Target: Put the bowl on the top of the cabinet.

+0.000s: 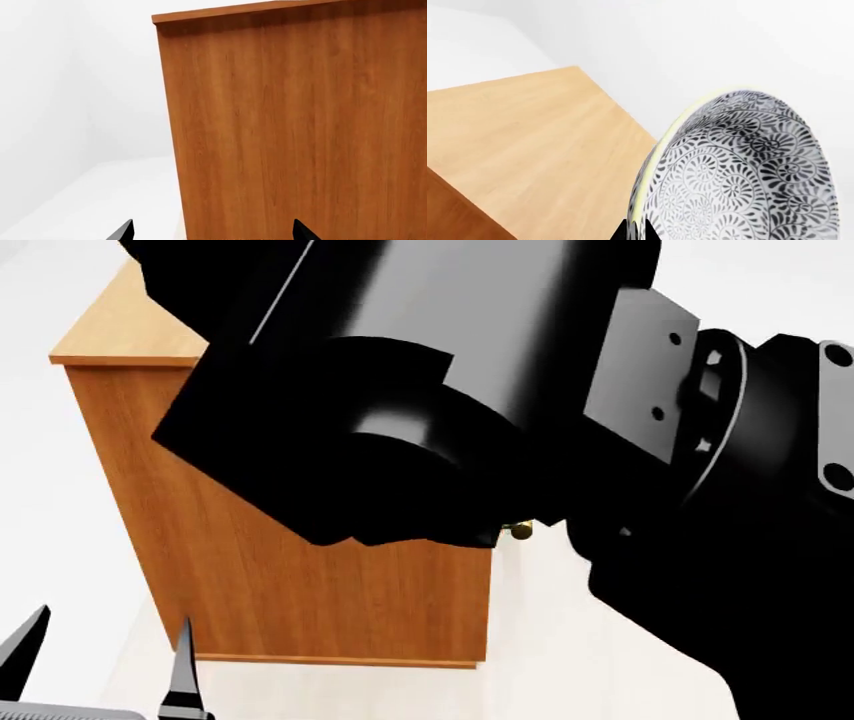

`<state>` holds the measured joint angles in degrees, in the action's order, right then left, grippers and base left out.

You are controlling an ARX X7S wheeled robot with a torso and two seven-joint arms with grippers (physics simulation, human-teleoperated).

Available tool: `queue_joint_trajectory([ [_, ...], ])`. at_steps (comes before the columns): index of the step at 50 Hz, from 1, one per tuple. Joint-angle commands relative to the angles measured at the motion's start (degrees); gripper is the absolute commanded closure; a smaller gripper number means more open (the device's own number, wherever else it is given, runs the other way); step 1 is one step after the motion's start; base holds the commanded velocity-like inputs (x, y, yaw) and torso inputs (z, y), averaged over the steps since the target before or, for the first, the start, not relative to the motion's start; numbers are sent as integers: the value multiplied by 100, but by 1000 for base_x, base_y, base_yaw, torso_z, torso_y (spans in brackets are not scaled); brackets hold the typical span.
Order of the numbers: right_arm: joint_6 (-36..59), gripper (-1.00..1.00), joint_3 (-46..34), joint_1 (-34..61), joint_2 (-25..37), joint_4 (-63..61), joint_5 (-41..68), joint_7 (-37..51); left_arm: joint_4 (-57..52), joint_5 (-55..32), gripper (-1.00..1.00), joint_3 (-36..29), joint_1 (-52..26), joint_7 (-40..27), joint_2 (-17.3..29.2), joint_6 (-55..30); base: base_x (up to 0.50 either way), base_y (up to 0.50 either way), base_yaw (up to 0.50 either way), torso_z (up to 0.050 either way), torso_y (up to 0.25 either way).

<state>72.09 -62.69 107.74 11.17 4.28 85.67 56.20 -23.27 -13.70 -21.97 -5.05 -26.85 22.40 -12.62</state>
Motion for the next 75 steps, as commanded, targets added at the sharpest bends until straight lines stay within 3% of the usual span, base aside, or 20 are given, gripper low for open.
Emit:
queue_joint_trajectory([
  [1, -2, 100, -5, -109, -112, -97, -21, 180, 2, -34, -100, 11, 6, -9, 6, 27, 0, 0, 0, 0, 0],
  [42, -403, 100, -49, -431, -271, -294, 49, 121, 1, -104, -100, 64, 75, -62, 86, 106, 0, 0, 0, 0, 1],
  [52, -728, 100, -173, -497, -212, 10, -451, -131, 58, -134, -100, 90, 96, -51, 113, 161, 0, 0, 0, 0, 0],
  [53, -788, -100, -70, -488, -177, 91, -407, -96, 59, -127, -100, 84, 85, -54, 112, 155, 0, 0, 0, 0, 0],
  [75, -361, -100, 352, 100, 532, -1013, 280, 478, -34, -104, -100, 1, 51, -104, 99, 65, 0, 0, 0, 0, 0],
])
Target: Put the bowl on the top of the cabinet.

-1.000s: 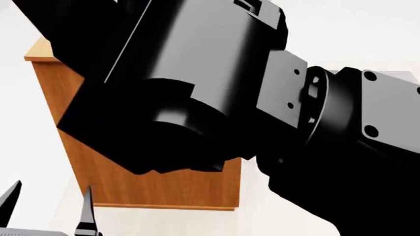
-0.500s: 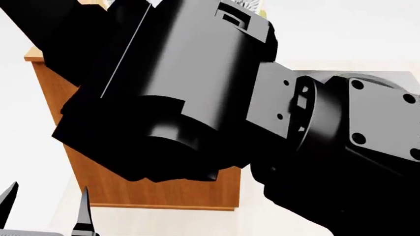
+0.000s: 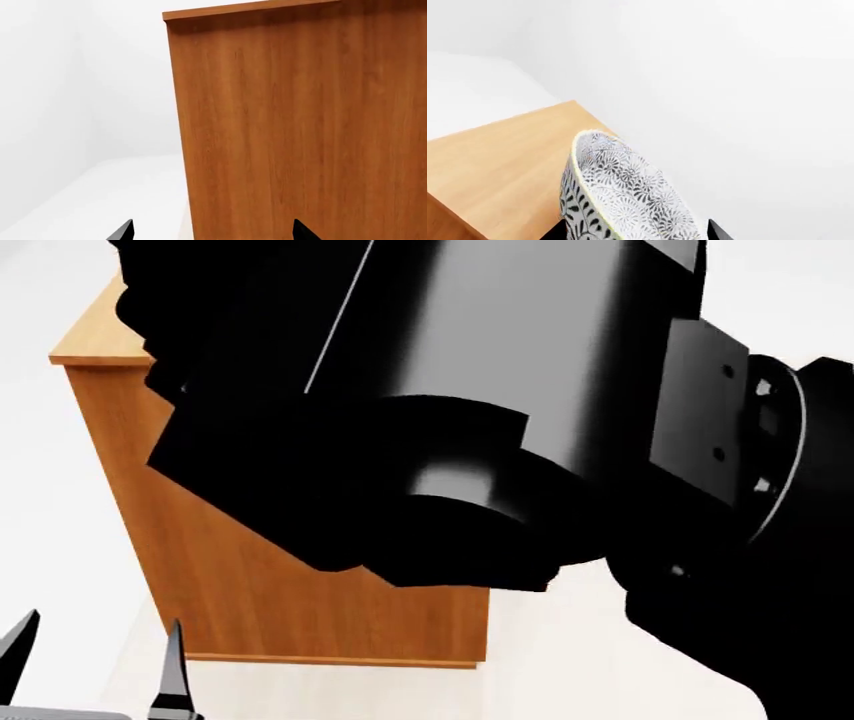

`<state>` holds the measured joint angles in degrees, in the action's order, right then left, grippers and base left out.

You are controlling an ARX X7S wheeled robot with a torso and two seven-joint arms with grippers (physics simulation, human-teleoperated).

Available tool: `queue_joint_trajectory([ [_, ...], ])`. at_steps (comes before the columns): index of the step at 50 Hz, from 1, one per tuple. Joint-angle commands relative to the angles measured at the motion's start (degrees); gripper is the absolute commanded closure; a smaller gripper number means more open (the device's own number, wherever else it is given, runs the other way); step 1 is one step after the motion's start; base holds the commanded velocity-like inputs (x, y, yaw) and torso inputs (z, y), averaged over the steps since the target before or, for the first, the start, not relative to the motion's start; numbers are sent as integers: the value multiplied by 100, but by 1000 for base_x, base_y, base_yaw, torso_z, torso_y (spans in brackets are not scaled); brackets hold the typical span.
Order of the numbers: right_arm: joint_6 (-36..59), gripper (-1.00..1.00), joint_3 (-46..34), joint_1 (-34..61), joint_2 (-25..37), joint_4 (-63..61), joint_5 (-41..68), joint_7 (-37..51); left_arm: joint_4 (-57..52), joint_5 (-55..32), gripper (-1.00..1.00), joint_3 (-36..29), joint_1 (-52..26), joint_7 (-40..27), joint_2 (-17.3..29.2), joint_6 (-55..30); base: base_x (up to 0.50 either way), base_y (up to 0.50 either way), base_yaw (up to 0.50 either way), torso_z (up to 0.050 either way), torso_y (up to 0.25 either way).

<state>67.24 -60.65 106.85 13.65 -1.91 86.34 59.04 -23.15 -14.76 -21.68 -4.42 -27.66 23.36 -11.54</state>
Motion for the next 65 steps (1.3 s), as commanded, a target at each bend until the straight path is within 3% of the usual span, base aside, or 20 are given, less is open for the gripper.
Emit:
queue_joint_trajectory([
  [1, 131, -100, 163, 203, 305, -407, 237, 199, -53, 0, -100, -29, -15, -25, 3, -48, 0, 0, 0, 0, 0],
  [40, 338, -100, 463, 501, 1153, -1357, 934, 785, -128, 6, -100, -109, -29, -78, 18, -92, 0, 0, 0, 0, 0],
  [54, 473, -100, 615, 630, 1916, -1914, 1170, 985, -138, -2, -100, -118, -52, -90, 32, -105, 0, 0, 0, 0, 0],
  [65, 278, -100, 785, 174, 2773, -2654, 1108, 985, -133, -16, -100, -113, -61, -108, 35, -101, 0, 0, 0, 0, 0],
])
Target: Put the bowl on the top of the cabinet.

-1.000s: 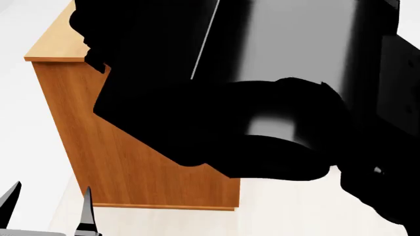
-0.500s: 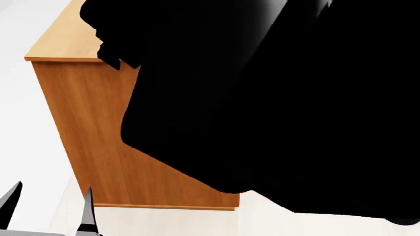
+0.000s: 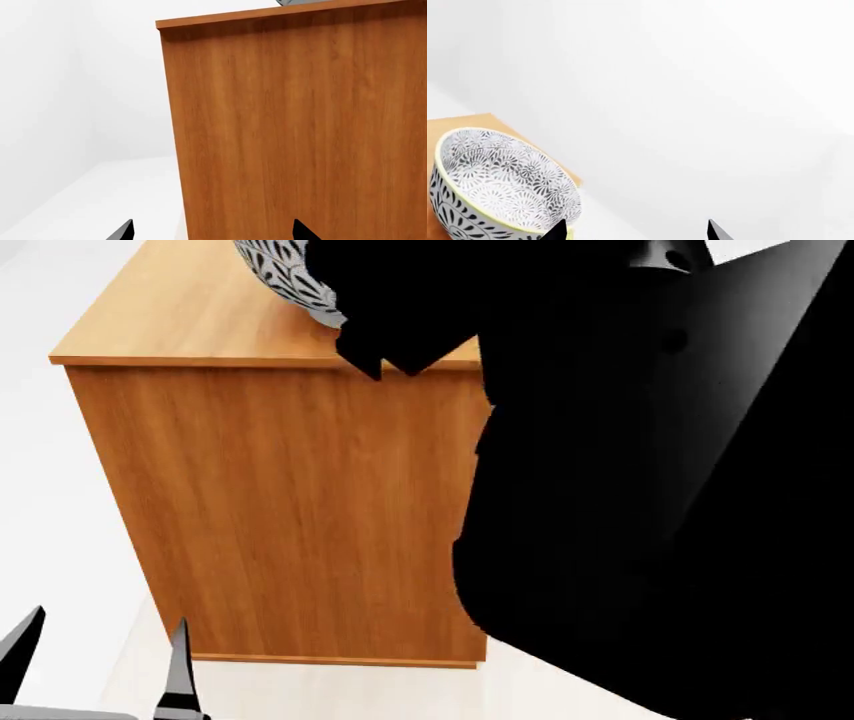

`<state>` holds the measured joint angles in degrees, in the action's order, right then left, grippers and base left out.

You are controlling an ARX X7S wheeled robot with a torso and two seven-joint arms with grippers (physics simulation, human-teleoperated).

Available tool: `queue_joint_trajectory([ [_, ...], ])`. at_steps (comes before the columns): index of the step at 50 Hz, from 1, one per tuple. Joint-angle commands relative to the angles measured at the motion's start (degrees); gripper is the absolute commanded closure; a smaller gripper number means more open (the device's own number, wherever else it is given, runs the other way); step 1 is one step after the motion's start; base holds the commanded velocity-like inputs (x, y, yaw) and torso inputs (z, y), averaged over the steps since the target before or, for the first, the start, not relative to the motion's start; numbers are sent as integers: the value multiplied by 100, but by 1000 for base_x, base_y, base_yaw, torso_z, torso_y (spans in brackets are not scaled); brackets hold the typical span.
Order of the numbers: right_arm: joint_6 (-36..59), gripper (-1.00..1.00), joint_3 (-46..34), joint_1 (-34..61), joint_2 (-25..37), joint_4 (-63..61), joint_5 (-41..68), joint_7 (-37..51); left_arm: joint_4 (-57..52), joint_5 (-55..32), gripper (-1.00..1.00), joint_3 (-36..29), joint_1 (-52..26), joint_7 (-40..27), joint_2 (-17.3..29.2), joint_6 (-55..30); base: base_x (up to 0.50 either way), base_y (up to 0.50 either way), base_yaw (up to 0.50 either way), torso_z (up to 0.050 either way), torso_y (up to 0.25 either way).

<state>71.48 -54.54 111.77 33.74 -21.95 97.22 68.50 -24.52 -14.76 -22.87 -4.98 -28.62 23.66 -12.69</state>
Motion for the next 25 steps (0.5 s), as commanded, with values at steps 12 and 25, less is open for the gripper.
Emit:
queue_joint_trajectory([
  [12, -1065, -100, 431, -1701, 1787, -1567, -846, -371, 73, 4, -100, -42, -58, -4, -15, 16, 0, 0, 0, 0, 0],
  [25, -1740, -100, 314, -2770, 2177, -1879, -1652, -657, 132, 0, -100, -39, -37, -10, -10, 86, 0, 0, 0, 0, 0],
])
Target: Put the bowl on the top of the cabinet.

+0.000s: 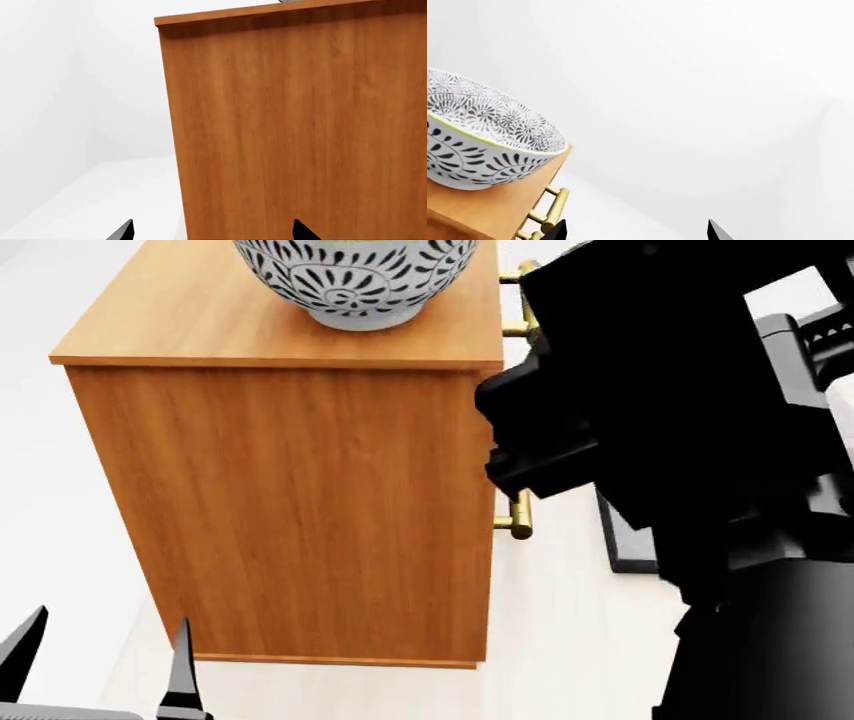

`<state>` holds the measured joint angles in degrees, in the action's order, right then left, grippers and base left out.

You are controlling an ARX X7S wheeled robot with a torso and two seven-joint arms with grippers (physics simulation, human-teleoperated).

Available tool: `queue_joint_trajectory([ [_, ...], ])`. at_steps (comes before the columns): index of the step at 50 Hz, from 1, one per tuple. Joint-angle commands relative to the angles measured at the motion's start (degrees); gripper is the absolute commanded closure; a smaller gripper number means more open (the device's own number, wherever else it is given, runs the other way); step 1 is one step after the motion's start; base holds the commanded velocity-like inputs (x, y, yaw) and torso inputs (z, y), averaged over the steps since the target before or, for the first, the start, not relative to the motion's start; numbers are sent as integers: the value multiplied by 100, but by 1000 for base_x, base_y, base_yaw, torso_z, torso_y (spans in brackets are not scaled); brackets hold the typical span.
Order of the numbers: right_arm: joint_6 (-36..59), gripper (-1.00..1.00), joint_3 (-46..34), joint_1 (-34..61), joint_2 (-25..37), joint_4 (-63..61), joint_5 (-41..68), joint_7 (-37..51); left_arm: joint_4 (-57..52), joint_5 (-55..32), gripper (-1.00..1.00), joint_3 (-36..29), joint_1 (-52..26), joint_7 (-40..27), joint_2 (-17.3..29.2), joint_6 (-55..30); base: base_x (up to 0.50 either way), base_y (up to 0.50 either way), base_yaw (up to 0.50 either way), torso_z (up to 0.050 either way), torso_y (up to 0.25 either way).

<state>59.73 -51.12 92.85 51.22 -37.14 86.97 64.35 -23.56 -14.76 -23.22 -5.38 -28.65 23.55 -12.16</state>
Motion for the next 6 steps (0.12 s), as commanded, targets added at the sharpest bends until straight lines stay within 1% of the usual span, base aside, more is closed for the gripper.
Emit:
queue_joint_trajectory([
  [1, -595, -100, -35, -921, 441, -358, -669, -254, 28, -5, -100, -1, 6, -9, 4, 35, 0, 0, 0, 0, 0],
  [6, -996, -100, -128, -1465, 605, -351, -1102, -433, 13, -13, -100, 12, 14, -25, 13, 38, 0, 0, 0, 0, 0],
])
